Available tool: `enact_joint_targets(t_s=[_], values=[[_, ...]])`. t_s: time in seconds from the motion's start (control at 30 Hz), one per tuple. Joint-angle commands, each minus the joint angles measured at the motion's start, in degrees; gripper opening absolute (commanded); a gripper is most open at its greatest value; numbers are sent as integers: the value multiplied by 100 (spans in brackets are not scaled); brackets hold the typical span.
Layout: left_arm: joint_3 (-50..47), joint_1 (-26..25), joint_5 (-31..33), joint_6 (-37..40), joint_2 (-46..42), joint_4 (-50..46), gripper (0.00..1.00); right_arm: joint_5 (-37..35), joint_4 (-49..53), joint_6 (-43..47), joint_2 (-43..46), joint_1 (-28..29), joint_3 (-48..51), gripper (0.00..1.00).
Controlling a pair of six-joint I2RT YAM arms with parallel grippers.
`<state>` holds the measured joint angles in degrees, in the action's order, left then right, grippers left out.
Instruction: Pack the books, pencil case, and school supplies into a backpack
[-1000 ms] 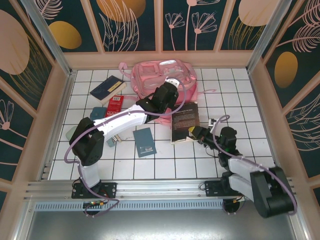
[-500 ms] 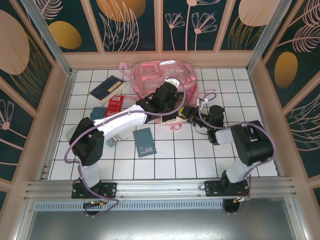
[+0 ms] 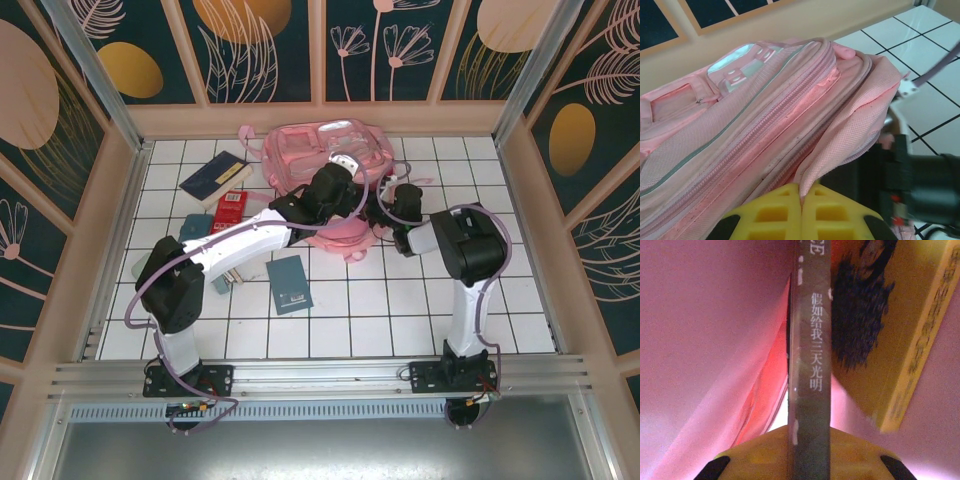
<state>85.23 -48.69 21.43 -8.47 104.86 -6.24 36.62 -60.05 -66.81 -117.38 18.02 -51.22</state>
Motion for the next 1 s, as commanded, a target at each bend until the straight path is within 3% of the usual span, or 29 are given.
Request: enact_joint_targets(t_s=[0.0, 0.4, 0.67, 0.77, 0.97], values=[[320, -38, -210, -197, -388, 264, 0, -609, -188, 85, -114, 106, -449, 0], [349, -40, -428, -383, -433, 265, 0, -2457, -180, -786, -700, 370, -829, 0], [248, -62, -589, -557, -440, 263, 0, -3215, -439, -1194, -720, 569, -1012, 0], [239, -61, -645, -572, -436, 286, 0, -3137, 134, -1043, -834, 618, -1595, 0], [220, -70, -614, -586, -425, 314, 0, -2754, 687, -827, -1222, 665, -2148, 19]])
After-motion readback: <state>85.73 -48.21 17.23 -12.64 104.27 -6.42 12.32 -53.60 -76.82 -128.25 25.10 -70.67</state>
